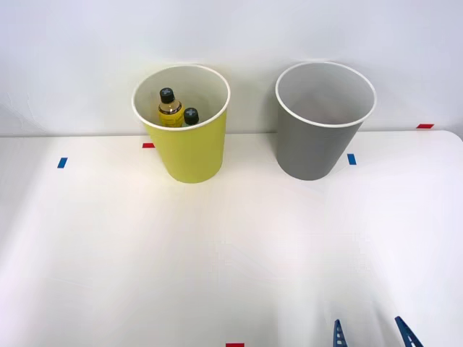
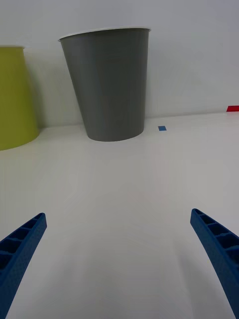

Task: Put cans in the gray bin, plastic bottles in the light green bin

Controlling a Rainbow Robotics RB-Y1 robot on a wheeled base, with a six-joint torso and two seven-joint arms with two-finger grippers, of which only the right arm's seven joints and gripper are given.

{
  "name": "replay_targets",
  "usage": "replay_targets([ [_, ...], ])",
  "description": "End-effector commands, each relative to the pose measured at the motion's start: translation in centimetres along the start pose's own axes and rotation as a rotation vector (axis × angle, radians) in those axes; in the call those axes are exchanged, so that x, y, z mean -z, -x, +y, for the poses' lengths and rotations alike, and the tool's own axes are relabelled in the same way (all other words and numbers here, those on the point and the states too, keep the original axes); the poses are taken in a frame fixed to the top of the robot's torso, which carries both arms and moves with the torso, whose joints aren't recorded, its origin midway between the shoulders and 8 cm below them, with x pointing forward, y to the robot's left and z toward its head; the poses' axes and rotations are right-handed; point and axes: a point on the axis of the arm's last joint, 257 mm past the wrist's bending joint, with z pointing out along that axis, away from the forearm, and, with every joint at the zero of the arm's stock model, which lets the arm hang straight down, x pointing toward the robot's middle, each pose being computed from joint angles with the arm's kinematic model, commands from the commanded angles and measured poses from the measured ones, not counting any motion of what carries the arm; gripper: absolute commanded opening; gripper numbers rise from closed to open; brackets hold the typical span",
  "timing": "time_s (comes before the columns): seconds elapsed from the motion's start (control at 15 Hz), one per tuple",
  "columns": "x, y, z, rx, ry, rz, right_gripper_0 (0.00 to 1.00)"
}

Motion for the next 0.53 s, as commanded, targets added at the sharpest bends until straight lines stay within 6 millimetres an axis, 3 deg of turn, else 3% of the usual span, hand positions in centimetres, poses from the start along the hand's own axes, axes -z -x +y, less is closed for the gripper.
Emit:
replay_targets([
  [0.07, 0.0, 0.0, 0.0, 0.0, 0.0, 0.0, 1.0],
  [0.53, 0.0, 0.0, 0.0, 0.0, 0.0, 0.0, 1.0],
])
